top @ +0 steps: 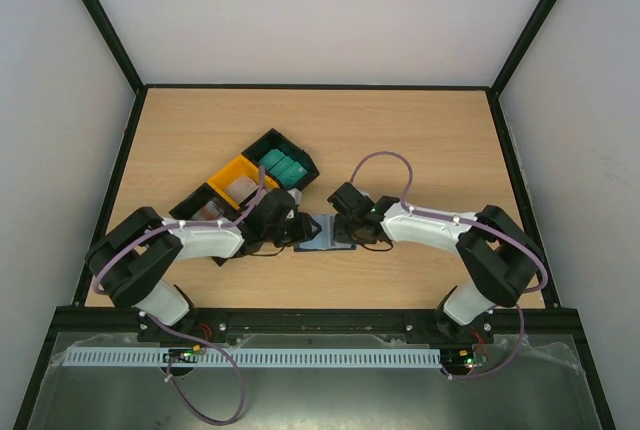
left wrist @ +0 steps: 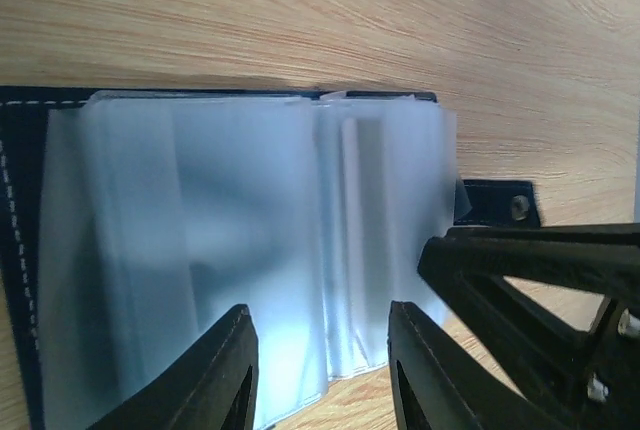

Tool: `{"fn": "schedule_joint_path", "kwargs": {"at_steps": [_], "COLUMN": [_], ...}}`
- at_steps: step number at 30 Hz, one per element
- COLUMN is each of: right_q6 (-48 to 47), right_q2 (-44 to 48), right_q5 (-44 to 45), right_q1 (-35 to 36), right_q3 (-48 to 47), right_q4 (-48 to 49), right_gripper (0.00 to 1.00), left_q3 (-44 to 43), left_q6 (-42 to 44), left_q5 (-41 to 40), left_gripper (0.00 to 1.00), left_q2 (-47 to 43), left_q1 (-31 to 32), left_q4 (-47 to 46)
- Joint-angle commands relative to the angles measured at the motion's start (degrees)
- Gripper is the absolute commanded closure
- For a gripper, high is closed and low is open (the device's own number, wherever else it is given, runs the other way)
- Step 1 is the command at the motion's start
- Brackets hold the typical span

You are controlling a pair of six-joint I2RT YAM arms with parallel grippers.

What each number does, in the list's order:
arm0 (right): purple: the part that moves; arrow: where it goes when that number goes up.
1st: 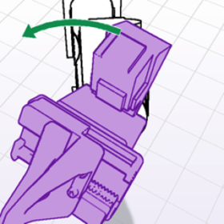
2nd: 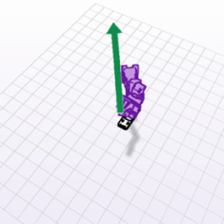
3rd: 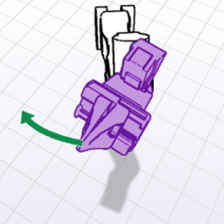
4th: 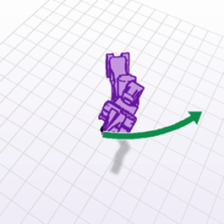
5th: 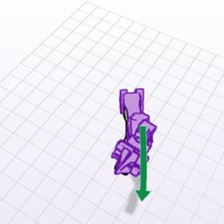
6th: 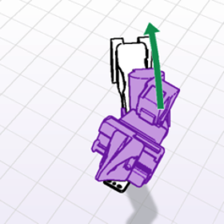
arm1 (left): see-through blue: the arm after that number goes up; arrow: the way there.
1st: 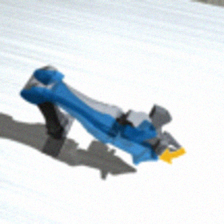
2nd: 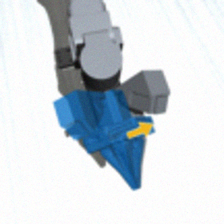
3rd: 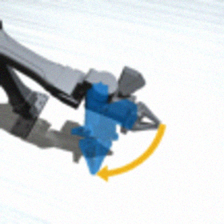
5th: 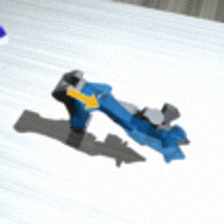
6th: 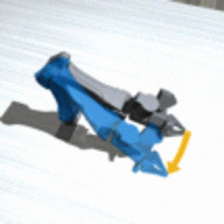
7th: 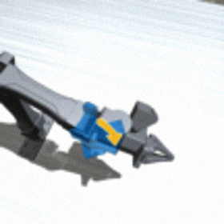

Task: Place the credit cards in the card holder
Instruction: Turn over the card slot in the card holder, then pick up the credit card from the storage box.

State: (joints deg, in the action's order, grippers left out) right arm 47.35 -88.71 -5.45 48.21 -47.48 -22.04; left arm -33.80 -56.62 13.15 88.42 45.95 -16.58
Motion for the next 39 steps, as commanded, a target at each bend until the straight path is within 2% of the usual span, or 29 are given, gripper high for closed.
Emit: {"fn": "schedule_joint_path", "kwargs": {"at_steps": [1,9,12,16,20,24,27,30,34,39], "right_q6": [-0.8,-1.9,-2.8,-4.9,-7.7,-9.3,-9.3,-9.2,-9.0,-8.8], "right_q2": [-0.9,-1.3,0.6,3.3,4.6,3.7,2.6,2.2,2.7,3.4], "right_q5": [5.3,10.3,10.3,9.3,6.0,2.4,-0.3,-2.0,-2.6,-2.5], "right_q1": [-0.7,-0.7,-1.0,-2.0,-3.6,-3.8,-3.7,-3.7,-3.8,-3.8], "right_q3": [-0.4,-2.6,-4.5,-7.1,-8.8,-10.1,-10.0,-9.5,-8.3,-7.2], "right_q4": [-5.4,-9.0,-9.5,-9.6,-7.2,-5.0,-3.3,-2.2,-1.5,-1.2], "right_gripper": [0.83,0.83,0.82,0.75,0.71,0.70,0.70,0.71,0.71,0.70], "left_q3": [-0.5,-0.5,-2.9,-10.5,-18.7,-24.2,-26.2,-26.3,-25.9,-26.3], "left_q6": [-0.4,1.0,4.8,11.5,18.9,27.1,31.9,35.2,37.8,38.5], "left_q5": [-1.6,-1.8,-0.6,-3.3,-9.9,-16.5,-16.4,-14.8,-12.5,-14.2], "left_gripper": [0.62,0.62,0.56,0.46,0.40,0.39,0.41,0.41,0.34,0.30], "left_q2": [1.2,0.3,-2.8,-5.8,-6.6,-5.5,-3.4,-1.1,1.9,5.9], "left_q1": [0.0,-0.8,-1.4,-2.5,-6.1,-10.0,-12.2,-12.6,-12.6,-12.6], "left_q4": [2.1,4.1,6.1,15.8,30.0,40.9,45.5,47.3,47.3,47.5]}}
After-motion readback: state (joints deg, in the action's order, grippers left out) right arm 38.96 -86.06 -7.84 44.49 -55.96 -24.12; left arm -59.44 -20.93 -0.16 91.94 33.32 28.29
